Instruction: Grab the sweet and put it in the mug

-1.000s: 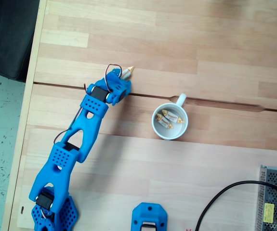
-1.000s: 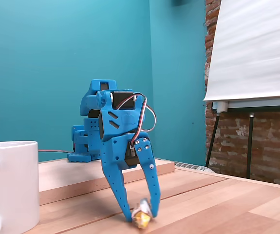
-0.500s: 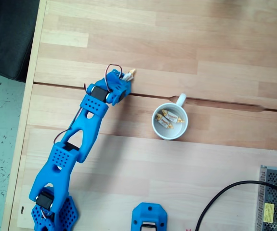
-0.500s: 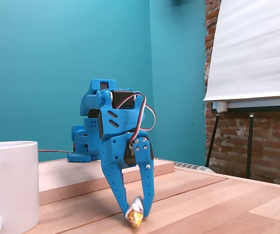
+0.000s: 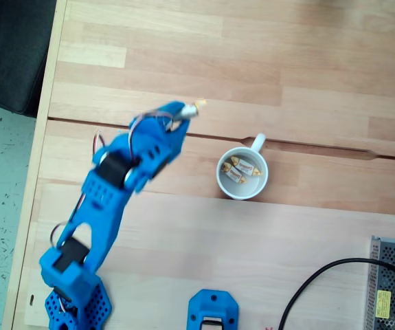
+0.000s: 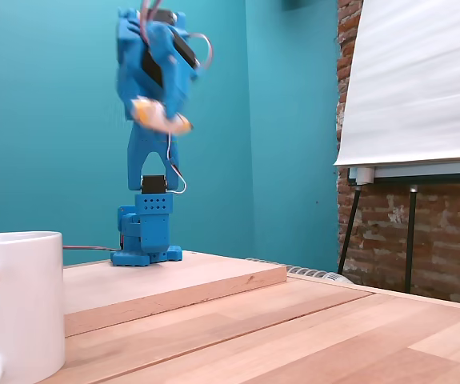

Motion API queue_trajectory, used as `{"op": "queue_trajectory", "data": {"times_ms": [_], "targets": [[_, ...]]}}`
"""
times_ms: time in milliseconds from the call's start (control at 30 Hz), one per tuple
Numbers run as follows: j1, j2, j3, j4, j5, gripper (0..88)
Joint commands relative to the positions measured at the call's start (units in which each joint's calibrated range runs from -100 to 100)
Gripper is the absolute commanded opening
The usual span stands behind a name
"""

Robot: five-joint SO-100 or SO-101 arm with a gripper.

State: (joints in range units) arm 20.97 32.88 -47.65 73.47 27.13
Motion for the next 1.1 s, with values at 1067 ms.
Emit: {"op": "queue_trajectory", "data": {"times_ms": [1067], "targets": [[15.12,4.04,14.55,-8.56,8.69,3.4]]}}
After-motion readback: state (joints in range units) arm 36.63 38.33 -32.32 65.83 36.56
